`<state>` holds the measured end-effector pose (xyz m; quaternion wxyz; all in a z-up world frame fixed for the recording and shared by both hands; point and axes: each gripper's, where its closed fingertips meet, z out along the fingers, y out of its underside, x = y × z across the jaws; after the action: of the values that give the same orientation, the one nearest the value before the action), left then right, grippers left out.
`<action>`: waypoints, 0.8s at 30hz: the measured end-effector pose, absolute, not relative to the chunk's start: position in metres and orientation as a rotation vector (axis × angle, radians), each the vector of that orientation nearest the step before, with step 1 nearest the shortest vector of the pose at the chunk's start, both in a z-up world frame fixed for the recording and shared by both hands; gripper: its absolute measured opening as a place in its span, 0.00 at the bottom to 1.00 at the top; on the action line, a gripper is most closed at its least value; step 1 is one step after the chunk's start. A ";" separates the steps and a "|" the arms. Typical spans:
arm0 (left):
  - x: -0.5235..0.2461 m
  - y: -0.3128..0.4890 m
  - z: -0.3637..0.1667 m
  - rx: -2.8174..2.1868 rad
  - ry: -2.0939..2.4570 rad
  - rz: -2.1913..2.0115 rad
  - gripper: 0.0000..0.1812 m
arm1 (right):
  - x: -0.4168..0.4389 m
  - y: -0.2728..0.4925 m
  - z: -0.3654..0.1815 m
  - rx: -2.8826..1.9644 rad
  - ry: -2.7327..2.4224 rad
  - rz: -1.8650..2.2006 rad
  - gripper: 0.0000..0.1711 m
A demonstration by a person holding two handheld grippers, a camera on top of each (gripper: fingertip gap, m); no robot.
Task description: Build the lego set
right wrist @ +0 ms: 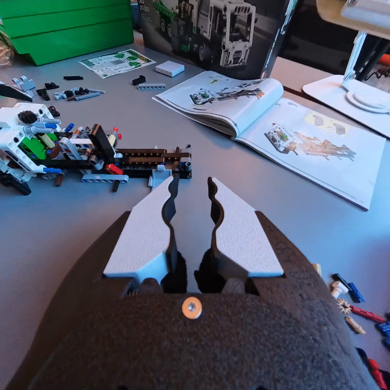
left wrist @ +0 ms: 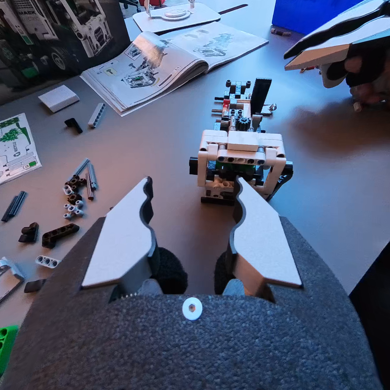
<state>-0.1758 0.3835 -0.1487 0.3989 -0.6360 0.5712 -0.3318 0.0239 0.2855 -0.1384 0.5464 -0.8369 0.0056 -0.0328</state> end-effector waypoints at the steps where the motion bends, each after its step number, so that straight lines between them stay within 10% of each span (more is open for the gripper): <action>1: -0.176 0.383 -0.149 -1.607 1.446 -0.837 0.41 | 0.024 0.286 -0.139 -1.989 0.014 -0.076 0.16; 24: -0.176 0.383 -0.147 -1.598 1.437 -0.839 0.36 | 0.019 0.287 -0.150 -2.054 -0.058 -0.152 0.15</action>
<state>-0.1762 0.3833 -0.1470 0.4051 -0.6332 0.5696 -0.3325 0.0188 0.2872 -0.1495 0.5149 -0.8546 -0.0241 -0.0631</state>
